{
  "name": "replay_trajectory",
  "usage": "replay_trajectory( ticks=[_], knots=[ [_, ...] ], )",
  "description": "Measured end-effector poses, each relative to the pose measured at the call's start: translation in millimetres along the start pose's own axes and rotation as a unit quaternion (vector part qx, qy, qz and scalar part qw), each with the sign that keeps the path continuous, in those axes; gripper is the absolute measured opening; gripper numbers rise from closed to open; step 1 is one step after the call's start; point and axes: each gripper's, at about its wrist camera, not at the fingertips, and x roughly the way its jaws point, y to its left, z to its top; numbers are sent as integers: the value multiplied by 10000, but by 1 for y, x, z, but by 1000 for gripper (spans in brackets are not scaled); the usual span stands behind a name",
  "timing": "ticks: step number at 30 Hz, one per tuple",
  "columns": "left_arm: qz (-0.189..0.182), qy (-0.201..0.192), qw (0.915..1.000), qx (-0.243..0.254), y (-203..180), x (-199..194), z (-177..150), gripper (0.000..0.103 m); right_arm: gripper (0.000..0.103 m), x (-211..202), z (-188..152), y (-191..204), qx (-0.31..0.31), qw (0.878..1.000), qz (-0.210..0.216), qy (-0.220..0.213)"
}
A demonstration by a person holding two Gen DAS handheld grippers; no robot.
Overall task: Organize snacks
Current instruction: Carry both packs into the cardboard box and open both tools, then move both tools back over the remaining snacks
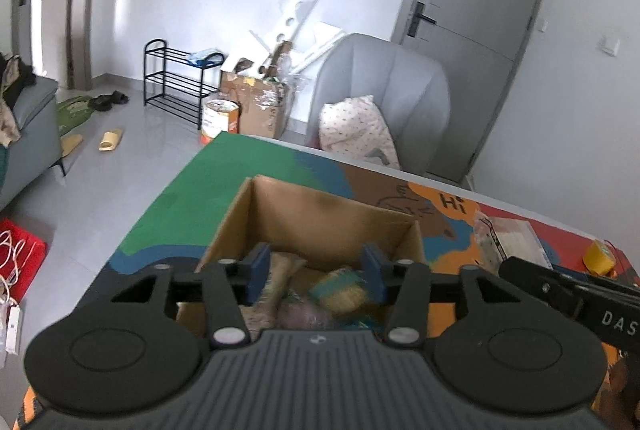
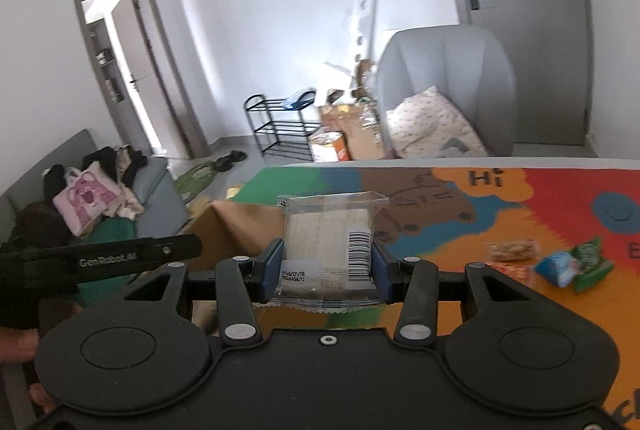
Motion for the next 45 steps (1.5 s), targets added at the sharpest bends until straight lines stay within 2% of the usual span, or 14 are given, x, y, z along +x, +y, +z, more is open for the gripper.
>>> replay_trajectory(
  ticks=[7,9,16,17,18,20,32,37,39,45],
  knots=[
    [104,-86,9998,-152,20,-10,-1,64,44,6,-1,21,-151,9995,263,112],
    [158,-123,9997,-145,23,-15,-3,72,44,7,-1,26,-157,9992,339,143],
    [232,-170,9995,-144,31,-26,-6,80,45,6,-6,45,-242,9976,604,234],
    [250,-192,9994,-144,32,-28,-7,83,47,5,-6,47,-248,9973,632,274],
    [265,-215,9993,-135,33,-29,-8,85,52,4,-7,48,-220,9973,648,258],
    [309,-230,9992,-112,33,-30,-10,87,61,-2,-5,47,-157,9979,599,177],
    [146,-140,9997,-125,32,-38,-15,93,64,-26,-6,8,98,9999,-30,-41],
    [7,-78,10000,6,18,-35,-18,94,73,-35,-13,-8,213,9995,-232,-67],
    [18,-29,10000,23,11,-33,-19,95,80,-39,-16,-15,252,9992,-281,-89],
    [-117,169,9996,211,-9,-26,-23,96,87,-50,-22,-33,395,9980,-478,-137]
  ],
)
